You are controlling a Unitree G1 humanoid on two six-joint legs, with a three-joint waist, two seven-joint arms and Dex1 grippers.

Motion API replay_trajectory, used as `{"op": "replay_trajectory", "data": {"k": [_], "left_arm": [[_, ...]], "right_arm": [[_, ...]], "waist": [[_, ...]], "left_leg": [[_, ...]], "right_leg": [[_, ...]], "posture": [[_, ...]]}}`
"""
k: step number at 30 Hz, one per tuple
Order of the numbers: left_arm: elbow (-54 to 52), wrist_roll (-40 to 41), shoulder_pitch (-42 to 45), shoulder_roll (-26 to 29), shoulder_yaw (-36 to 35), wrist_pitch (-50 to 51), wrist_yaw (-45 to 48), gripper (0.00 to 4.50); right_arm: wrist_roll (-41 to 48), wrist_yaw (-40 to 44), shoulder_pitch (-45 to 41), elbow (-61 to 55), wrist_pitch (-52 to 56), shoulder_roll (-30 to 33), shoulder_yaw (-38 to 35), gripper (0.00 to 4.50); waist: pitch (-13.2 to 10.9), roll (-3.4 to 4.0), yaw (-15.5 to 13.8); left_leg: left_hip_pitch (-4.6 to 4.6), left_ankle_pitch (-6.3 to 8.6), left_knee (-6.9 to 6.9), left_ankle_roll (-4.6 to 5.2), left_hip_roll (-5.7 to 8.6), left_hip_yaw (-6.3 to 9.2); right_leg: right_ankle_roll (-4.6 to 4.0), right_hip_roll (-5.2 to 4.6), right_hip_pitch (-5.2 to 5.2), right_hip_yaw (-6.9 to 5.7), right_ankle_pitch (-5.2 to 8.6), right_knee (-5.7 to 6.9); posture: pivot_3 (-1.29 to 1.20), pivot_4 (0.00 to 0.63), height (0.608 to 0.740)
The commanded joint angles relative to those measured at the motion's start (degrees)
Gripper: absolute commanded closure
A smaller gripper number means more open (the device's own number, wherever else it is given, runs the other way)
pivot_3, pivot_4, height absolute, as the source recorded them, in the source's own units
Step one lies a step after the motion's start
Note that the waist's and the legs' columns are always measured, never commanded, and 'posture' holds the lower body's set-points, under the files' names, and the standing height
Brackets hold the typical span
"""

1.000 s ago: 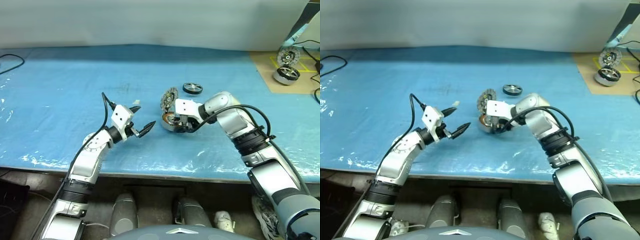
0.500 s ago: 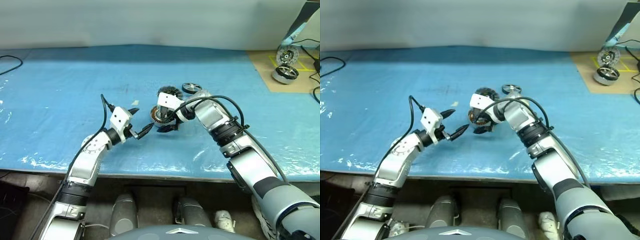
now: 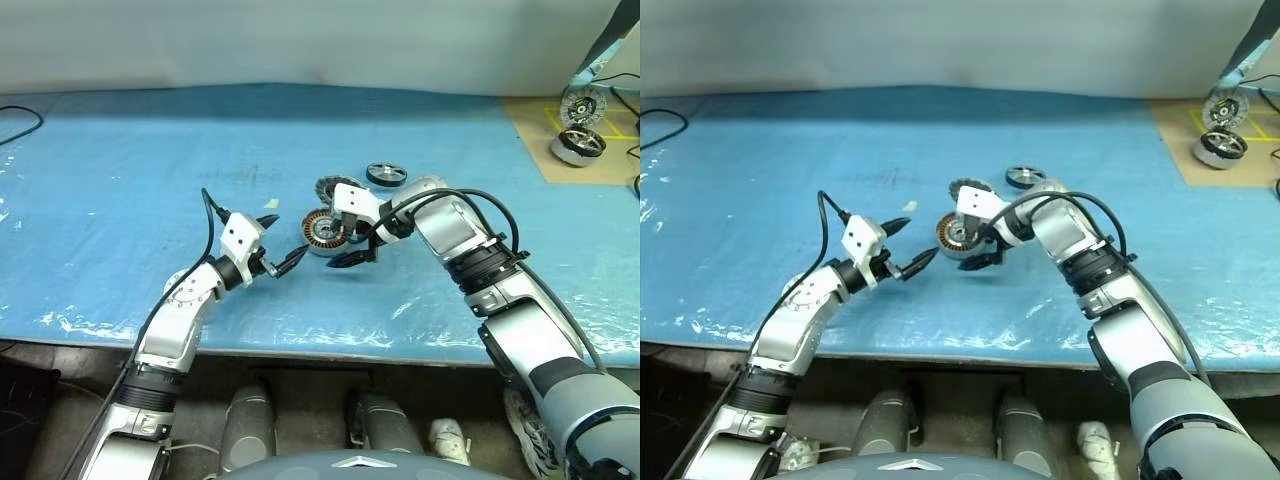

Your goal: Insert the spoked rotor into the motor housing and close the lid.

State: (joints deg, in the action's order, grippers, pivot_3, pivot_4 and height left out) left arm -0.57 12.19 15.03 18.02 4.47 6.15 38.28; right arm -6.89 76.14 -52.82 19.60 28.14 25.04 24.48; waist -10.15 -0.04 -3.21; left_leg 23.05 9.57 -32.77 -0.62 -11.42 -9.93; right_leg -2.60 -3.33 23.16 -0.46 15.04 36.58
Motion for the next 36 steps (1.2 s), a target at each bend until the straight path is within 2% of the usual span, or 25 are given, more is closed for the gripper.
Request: {"op": "replay_trajectory", "data": {"k": [1,5,9,13,18,24,31,36], "left_arm": [[-2.1,0.3,0.8,0.2,0.2,-0.4,0.4,0.00],[-4.3,2.2,0.6,0.1,-0.4,0.7,1.1,0.00],[-6.9,4.5,-0.1,0.2,-0.8,2.5,2.1,0.00],[-9.7,7.5,0.3,0.9,-1.1,5.3,3.5,0.00],[-9.3,9.8,2.6,1.0,-0.2,6.8,6.3,0.00],[-1.9,6.9,8.1,0.9,4.1,4.5,11.4,0.00],[4.4,6.8,13.9,-0.2,6.7,5.1,16.5,0.00],[6.3,6.6,15.0,-0.1,6.5,5.6,17.4,0.00]], "right_arm": [[5.8,3.4,-0.1,-5.3,-5.0,2.4,-4.8,0.01],[10.5,6.9,2.5,-7.0,-7.2,8.3,-9.2,0.01],[13.0,1.4,6.4,-5.0,-6.4,11.4,-15.5,0.01],[14.8,-6.2,14.7,-6.8,-5.6,13.7,-23.3,0.01],[13.8,-21.6,20.9,-5.3,-5.5,10.6,-28.9,0.01],[12.0,-40.4,21.0,3.7,-8.5,4.1,-32.7,0.01],[12.5,-47.3,20.3,12.3,-11.5,2.1,-33.1,0.01],[13.9,-47.5,20.0,16.2,-11.9,3.1,-34.6,0.01]], "waist": [[0.0,0.00,0.1],[0.0,-0.01,-0.6],[0.0,-0.02,-0.8],[0.0,-0.02,-1.1],[0.0,-0.01,-0.7],[0.0,0.01,-0.8],[0.0,0.01,-0.8],[0.0,0.01,-0.8]], "left_leg": [[-0.01,0.00,0.00,0.00,0.00,0.00],[0.02,0.01,-0.04,0.04,0.00,0.00],[0.02,0.10,-0.12,0.21,0.00,-0.08],[0.02,0.11,-0.18,0.22,0.02,-0.11],[-0.02,0.10,-0.20,0.21,0.01,-0.11],[-0.16,0.01,-0.20,0.04,0.03,-0.15],[0.03,-0.02,-0.17,0.00,0.13,-0.16],[-0.05,-0.01,-0.17,0.00,0.13,-0.18]], "right_leg": [[0.00,0.00,0.00,0.01,0.00,0.00],[0.00,-0.01,-0.01,0.00,0.00,0.01],[-0.01,-0.01,-0.03,0.00,0.00,0.04],[-0.02,-0.01,-0.05,0.00,0.01,0.04],[-0.02,0.04,-0.04,0.03,0.01,0.05],[-0.02,0.06,-0.10,0.10,0.01,0.10],[0.02,0.02,0.01,0.12,-0.01,0.03],[0.02,0.02,-0.07,0.12,-0.01,0.06]], "posture": [[0.00,0.150,0.740],[0.00,0.150,0.740],[0.00,0.150,0.740],[0.00,0.150,0.740],[0.00,0.150,0.740],[0.00,0.150,0.740],[0.00,0.150,0.740],[0.00,0.150,0.740]]}}
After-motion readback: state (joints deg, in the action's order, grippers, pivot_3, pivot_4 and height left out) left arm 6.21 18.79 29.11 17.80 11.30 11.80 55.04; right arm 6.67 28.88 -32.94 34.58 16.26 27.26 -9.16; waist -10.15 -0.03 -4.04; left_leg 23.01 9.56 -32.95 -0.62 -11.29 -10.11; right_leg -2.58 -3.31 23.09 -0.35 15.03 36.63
